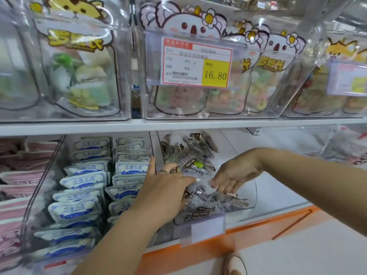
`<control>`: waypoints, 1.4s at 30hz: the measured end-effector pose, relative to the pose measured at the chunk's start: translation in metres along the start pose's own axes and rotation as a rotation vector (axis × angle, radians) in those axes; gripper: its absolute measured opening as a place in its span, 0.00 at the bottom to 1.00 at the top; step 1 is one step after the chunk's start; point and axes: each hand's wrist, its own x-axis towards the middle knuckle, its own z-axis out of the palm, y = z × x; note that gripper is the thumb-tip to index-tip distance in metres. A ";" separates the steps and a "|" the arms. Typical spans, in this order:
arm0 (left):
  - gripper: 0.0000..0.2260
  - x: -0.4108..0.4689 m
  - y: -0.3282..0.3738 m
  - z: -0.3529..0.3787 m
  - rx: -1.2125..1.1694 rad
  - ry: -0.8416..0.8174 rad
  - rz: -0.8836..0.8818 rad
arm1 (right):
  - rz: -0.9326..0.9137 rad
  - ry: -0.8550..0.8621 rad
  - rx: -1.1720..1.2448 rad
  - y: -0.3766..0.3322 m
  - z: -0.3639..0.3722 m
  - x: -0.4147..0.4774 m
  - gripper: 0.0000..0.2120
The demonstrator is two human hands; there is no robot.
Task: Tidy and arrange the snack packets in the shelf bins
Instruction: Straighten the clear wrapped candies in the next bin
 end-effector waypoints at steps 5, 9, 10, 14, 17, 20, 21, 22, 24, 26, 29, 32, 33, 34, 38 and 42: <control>0.25 0.001 0.001 -0.001 -0.013 -0.015 -0.006 | -0.049 0.344 -0.409 0.003 0.017 0.035 0.22; 0.25 0.001 0.000 -0.002 -0.007 -0.022 -0.002 | 0.003 0.365 -0.368 0.012 0.019 0.056 0.34; 0.25 0.001 0.000 -0.002 -0.005 -0.026 -0.002 | 0.014 0.356 -0.327 0.014 0.019 0.059 0.34; 0.26 0.002 0.000 -0.002 0.003 -0.039 -0.005 | -0.019 0.366 -0.212 0.017 0.024 0.065 0.35; 0.25 0.003 0.000 -0.003 0.010 -0.046 -0.006 | -0.021 0.410 -0.183 0.021 0.028 0.070 0.34; 0.25 0.003 0.001 -0.003 0.019 -0.048 -0.010 | -0.048 0.412 -0.227 0.021 0.035 0.070 0.32; 0.25 0.003 0.001 -0.003 0.020 -0.049 -0.012 | -0.063 0.414 -0.241 0.020 0.037 0.070 0.34; 0.25 0.003 0.001 -0.003 0.022 -0.049 -0.013 | -0.074 0.409 -0.253 0.019 0.037 0.071 0.34; 0.26 0.003 0.000 -0.002 0.026 -0.047 -0.012 | -0.082 0.387 -0.254 0.018 0.037 0.074 0.34; 0.26 0.002 0.001 -0.002 0.027 -0.045 -0.012 | -0.073 0.413 -0.239 0.018 0.037 0.073 0.41; 0.25 0.002 0.001 -0.003 0.019 -0.039 -0.014 | -0.071 0.486 -0.238 0.017 0.040 0.070 0.48; 0.24 0.002 0.002 -0.003 0.018 -0.040 -0.013 | -0.073 0.526 -0.262 0.016 0.043 0.070 0.48; 0.24 0.001 0.002 -0.004 0.018 -0.040 -0.012 | -0.075 0.535 -0.263 0.016 0.043 0.070 0.47; 0.25 0.001 0.002 -0.004 0.018 -0.038 -0.012 | -0.078 0.546 -0.264 0.017 0.044 0.071 0.47; 0.25 0.000 0.002 -0.004 0.013 -0.034 -0.015 | -0.082 0.616 -0.235 0.019 0.050 0.074 0.43; 0.26 0.000 0.002 -0.005 0.008 -0.024 -0.009 | -0.138 0.613 -0.171 0.019 0.052 0.072 0.40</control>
